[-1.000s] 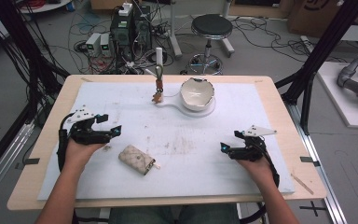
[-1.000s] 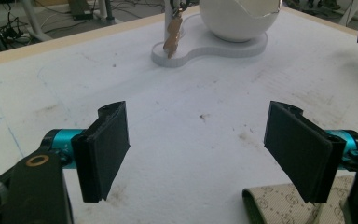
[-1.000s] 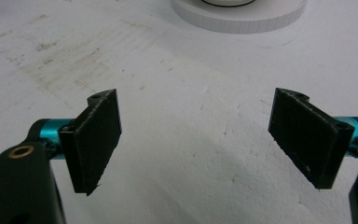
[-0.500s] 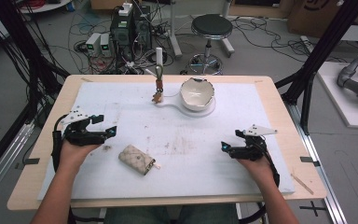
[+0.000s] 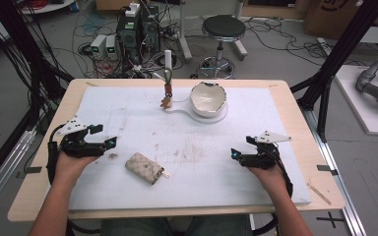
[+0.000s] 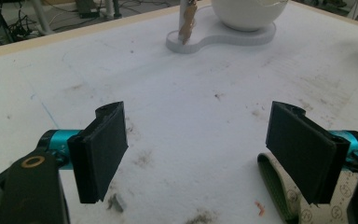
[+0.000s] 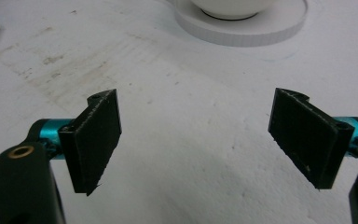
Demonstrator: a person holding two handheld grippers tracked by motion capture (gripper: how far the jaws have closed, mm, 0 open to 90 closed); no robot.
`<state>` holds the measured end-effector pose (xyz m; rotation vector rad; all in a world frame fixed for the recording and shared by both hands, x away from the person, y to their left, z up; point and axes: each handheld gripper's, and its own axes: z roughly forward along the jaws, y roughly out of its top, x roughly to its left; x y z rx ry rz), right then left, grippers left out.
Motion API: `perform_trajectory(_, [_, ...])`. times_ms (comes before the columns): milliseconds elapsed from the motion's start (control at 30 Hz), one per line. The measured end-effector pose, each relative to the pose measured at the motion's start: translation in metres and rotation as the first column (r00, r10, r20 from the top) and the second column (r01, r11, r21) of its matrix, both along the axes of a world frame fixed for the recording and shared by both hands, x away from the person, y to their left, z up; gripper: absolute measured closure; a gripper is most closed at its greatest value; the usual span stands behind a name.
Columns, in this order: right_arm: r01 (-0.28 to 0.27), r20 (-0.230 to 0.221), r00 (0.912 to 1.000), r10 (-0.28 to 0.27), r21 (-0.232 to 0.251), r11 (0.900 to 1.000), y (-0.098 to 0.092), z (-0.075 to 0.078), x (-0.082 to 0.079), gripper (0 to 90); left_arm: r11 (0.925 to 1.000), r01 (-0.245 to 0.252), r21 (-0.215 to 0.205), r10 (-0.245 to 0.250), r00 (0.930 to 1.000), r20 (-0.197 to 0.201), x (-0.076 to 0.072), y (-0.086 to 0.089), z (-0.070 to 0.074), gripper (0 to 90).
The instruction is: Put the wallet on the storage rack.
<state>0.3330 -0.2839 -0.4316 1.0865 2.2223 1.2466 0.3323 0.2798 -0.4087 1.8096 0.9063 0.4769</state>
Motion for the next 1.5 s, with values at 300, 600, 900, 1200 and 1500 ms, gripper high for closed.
perform_trajectory(300, [-0.059,0.01,0.9982,0.059,-0.003,0.998,0.025,0.002,0.001,17.2,0.9994,-0.023,0.025,0.023,0.9997,-0.003,-0.01,0.005,-0.005,20.0])
perform_trajectory(600, [-0.133,0.016,0.991,0.133,-0.005,0.991,0.063,0.008,-0.004,17.2,0.9988,-0.042,0.026,0.042,0.9991,-0.002,-0.016,0.017,-0.006,20.0])
perform_trajectory(900, [-0.191,-0.002,0.9816,0.191,-0.012,0.981,0.094,0.007,-0.004,17.2,0.998,-0.055,0.032,0.055,0.9984,-0.008,-0.025,0.028,-0.008,20.0])
perform_trajectory(1200, [-0.25,-0.027,0.9679,0.25,-0.02,0.968,0.126,0.006,-0.006,17.2,0.9977,-0.055,0.04,0.055,0.9984,-0.011,-0.033,0.035,-0.009,20.0])
perform_trajectory(1500, [-0.309,-0.065,0.9491,0.308,-0.008,0.951,0.158,0.002,-0.01,17.2,0.9987,-0.023,0.045,0.024,0.9997,-0.005,-0.039,0.04,-0.012,20.0])
